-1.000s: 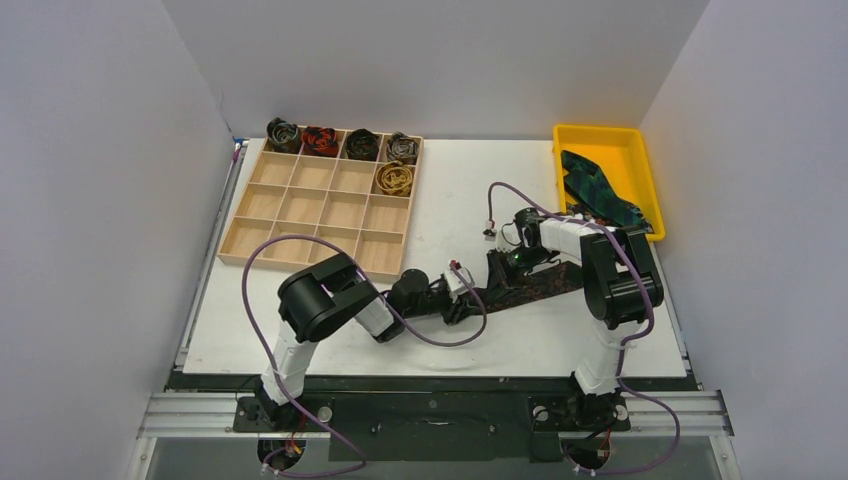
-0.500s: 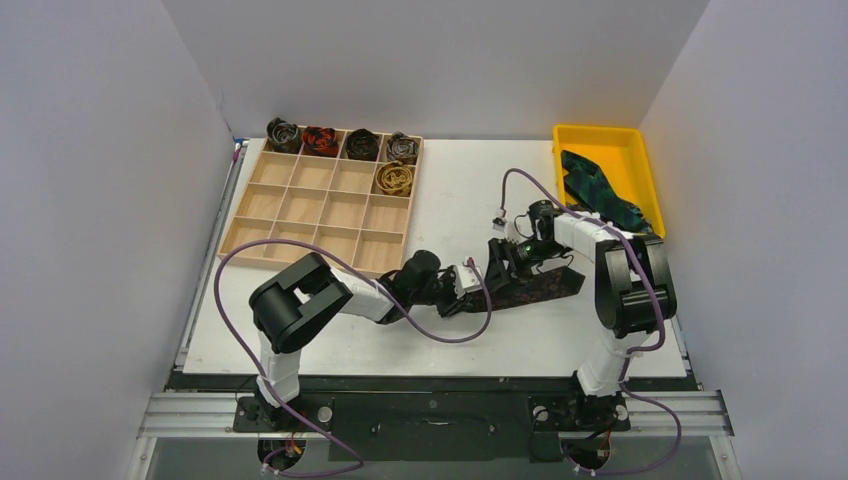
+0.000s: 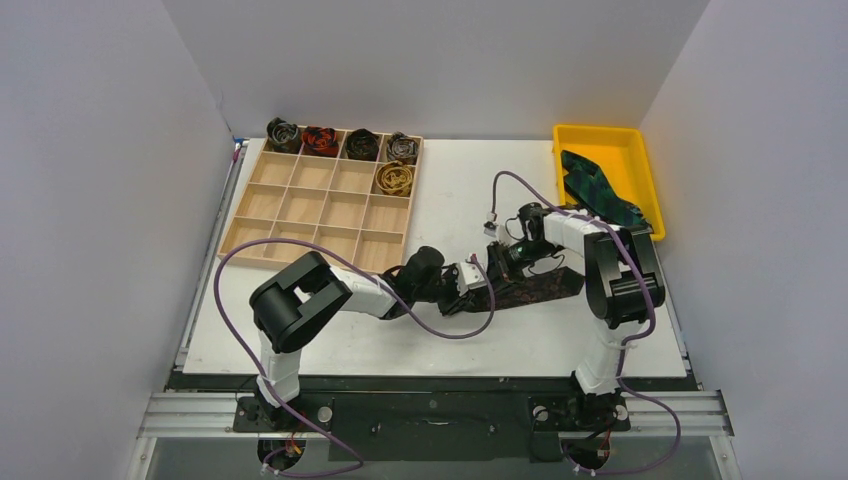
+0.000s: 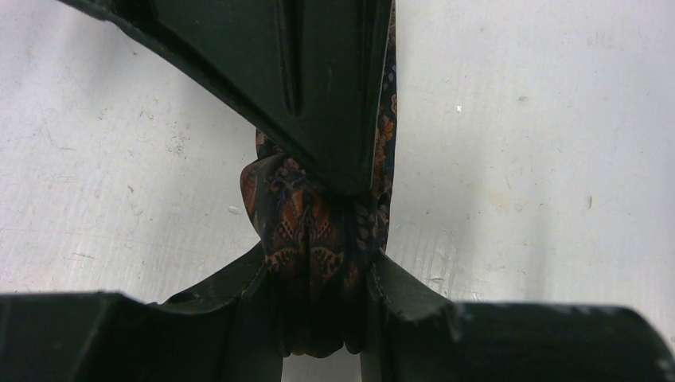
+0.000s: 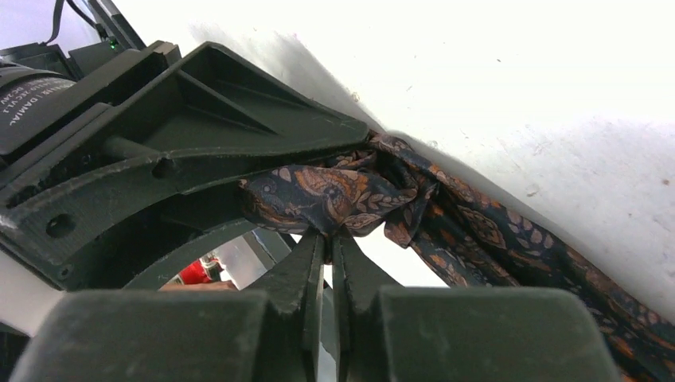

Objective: Roll the ties
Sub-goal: Roll the tie at the center of the board.

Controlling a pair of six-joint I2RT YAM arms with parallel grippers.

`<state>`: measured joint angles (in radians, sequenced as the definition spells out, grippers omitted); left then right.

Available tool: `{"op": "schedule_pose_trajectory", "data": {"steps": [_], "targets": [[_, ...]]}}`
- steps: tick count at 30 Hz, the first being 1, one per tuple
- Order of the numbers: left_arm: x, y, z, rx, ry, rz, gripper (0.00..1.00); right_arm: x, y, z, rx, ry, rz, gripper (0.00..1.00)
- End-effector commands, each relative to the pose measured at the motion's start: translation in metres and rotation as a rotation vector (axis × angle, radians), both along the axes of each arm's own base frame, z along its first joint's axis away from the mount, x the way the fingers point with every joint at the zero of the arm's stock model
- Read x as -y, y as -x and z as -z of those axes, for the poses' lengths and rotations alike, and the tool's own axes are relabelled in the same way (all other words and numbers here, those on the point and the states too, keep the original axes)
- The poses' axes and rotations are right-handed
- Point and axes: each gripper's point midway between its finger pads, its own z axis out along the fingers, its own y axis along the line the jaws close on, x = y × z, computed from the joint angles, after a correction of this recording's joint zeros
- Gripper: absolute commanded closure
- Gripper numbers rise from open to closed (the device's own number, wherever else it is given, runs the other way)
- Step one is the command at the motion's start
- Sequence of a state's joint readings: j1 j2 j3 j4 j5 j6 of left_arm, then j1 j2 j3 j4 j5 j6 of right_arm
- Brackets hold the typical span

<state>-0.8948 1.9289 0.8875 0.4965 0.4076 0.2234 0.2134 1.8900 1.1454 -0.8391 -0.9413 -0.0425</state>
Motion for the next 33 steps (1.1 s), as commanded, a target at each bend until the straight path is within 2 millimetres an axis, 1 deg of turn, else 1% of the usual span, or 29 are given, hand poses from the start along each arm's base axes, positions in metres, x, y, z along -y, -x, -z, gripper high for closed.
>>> {"op": "schedule_pose_trajectory", "data": {"steps": [1,2,3,4,5,7,8,9,10,11,13,15,16,17,21,22,23,24,28,30,32,33], "targets": [[-0.029,0.021,0.048,-0.101,-0.162,0.003,0.74,0.019,-0.011,0.012,0.065,0.054,0.004,1.00],[-0.029,0.018,0.045,-0.099,-0.151,-0.004,0.70,0.024,-0.009,0.015,0.059,0.066,0.005,1.00],[-0.029,0.019,0.044,-0.101,-0.143,-0.003,0.60,0.028,-0.007,0.019,0.054,0.089,0.005,1.00],[-0.028,0.015,0.040,-0.093,-0.123,-0.008,0.55,0.033,-0.005,0.023,0.045,0.102,0.007,1.00],[-0.027,0.015,0.036,-0.089,-0.110,-0.006,0.45,0.038,-0.005,0.027,0.045,0.133,0.007,1.00],[-0.024,0.012,0.027,-0.063,-0.073,-0.002,0.37,0.047,-0.002,0.038,0.026,0.177,0.009,1.00],[-0.020,0.009,0.021,-0.037,-0.046,0.002,0.35,0.050,-0.002,0.040,0.024,0.191,0.013,1.00],[-0.020,0.010,0.017,-0.027,-0.032,0.006,0.31,0.055,-0.004,0.044,0.026,0.218,0.017,1.00],[-0.015,0.007,0.007,0.002,0.005,0.008,0.28,0.059,-0.006,0.047,0.031,0.242,0.021,1.00],[-0.014,0.008,0.005,0.006,0.020,0.012,0.26,0.061,-0.007,0.049,0.032,0.256,0.024,1.00],[-0.007,0.005,-0.009,0.039,0.080,0.016,0.21,0.067,-0.011,0.053,0.044,0.294,0.032,1.00],[0.000,0.002,-0.018,0.057,0.123,0.018,0.17,0.071,-0.013,0.056,0.046,0.321,0.035,1.00],[0.003,0.002,-0.019,0.061,0.134,0.022,0.15,0.072,-0.014,0.058,0.047,0.333,0.035,1.00],[0.008,0.000,-0.024,0.077,0.159,0.022,0.14,0.073,-0.014,0.059,0.045,0.338,0.035,1.00],[0.027,-0.011,-0.030,0.102,0.206,0.011,0.13,0.074,-0.012,0.063,0.033,0.348,0.027,1.00],[0.031,-0.015,-0.028,0.106,0.210,0.007,0.13,0.074,-0.011,0.064,0.032,0.349,0.025,1.00],[0.035,-0.017,-0.031,0.119,0.226,0.010,0.12,0.073,-0.011,0.064,0.033,0.349,0.020,1.00],[0.039,-0.019,-0.030,0.123,0.232,0.017,0.12,0.074,-0.011,0.065,0.031,0.351,0.019,1.00],[0.053,-0.020,-0.028,0.157,0.240,0.066,0.12,0.068,-0.008,0.064,0.034,0.345,0.002,1.00],[0.057,-0.021,-0.026,0.161,0.234,0.078,0.14,0.064,-0.006,0.063,0.033,0.339,-0.003,1.00],[0.058,-0.021,-0.021,0.153,0.219,0.082,0.20,0.058,-0.007,0.063,0.040,0.329,0.005,1.00],[0.057,-0.021,-0.019,0.146,0.209,0.083,0.28,0.054,-0.009,0.063,0.046,0.320,0.020,1.00]]}}
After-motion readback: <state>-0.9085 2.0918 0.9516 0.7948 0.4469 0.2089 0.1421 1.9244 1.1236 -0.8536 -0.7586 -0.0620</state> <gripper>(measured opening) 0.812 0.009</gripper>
